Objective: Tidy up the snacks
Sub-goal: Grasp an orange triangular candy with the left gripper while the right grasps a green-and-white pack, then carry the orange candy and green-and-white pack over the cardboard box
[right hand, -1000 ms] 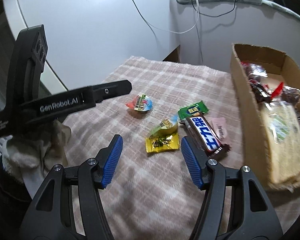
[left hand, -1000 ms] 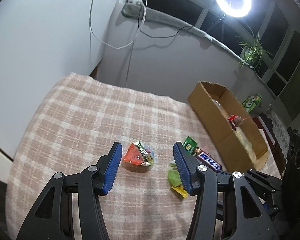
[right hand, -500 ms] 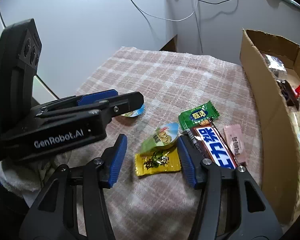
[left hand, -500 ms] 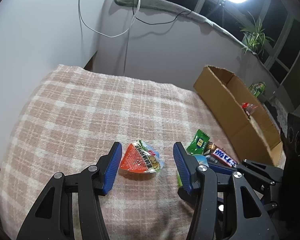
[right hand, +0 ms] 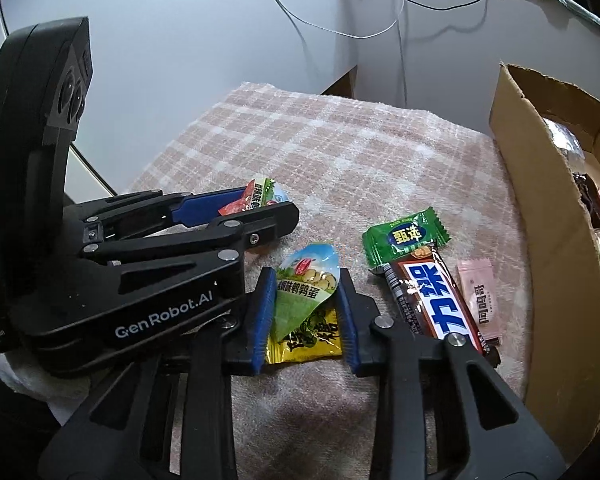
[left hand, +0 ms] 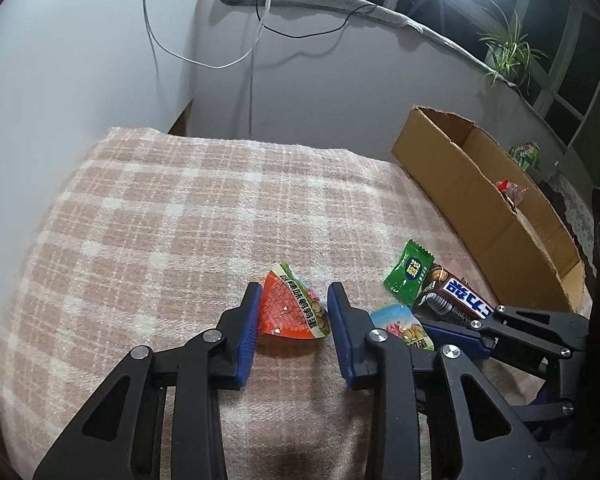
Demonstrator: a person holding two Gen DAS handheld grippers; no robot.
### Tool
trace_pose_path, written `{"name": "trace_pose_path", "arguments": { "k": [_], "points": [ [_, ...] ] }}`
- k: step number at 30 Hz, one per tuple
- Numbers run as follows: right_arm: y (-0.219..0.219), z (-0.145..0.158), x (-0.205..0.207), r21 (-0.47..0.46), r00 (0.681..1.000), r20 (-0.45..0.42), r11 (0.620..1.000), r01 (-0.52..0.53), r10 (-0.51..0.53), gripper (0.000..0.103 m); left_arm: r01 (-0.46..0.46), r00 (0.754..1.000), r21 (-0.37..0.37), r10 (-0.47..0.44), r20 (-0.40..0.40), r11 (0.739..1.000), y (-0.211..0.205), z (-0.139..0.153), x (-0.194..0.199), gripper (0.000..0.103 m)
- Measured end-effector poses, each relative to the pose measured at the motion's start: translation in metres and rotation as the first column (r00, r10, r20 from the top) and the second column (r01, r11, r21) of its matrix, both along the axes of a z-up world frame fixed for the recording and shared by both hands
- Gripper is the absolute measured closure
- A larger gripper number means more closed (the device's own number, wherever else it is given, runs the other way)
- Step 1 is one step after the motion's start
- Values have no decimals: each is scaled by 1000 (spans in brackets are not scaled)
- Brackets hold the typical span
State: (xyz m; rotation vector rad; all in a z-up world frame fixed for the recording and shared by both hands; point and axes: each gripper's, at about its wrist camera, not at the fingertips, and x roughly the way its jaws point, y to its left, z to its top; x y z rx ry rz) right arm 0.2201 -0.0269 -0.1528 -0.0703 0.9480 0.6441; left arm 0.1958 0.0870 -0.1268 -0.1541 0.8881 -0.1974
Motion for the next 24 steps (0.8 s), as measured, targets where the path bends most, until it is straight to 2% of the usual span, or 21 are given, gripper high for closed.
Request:
{"name": "trace_pose_path", "arguments": {
  "k": [9,17,24],
  "points": [
    [-11,8,-9,23,1000,20,1000,2,-3,76,-20,1000,-4,20,17,1000,8,4,-9,81],
    [-22,20,-21,45,999,52,999,12,-15,77,-44,998,-12,44,44,999,12,12,-19,82],
    [-32,39,-34,82,996,82,996,14,-21,77,-52,994,-30,55,91,998,12,34,-31,82]
  ]
}}
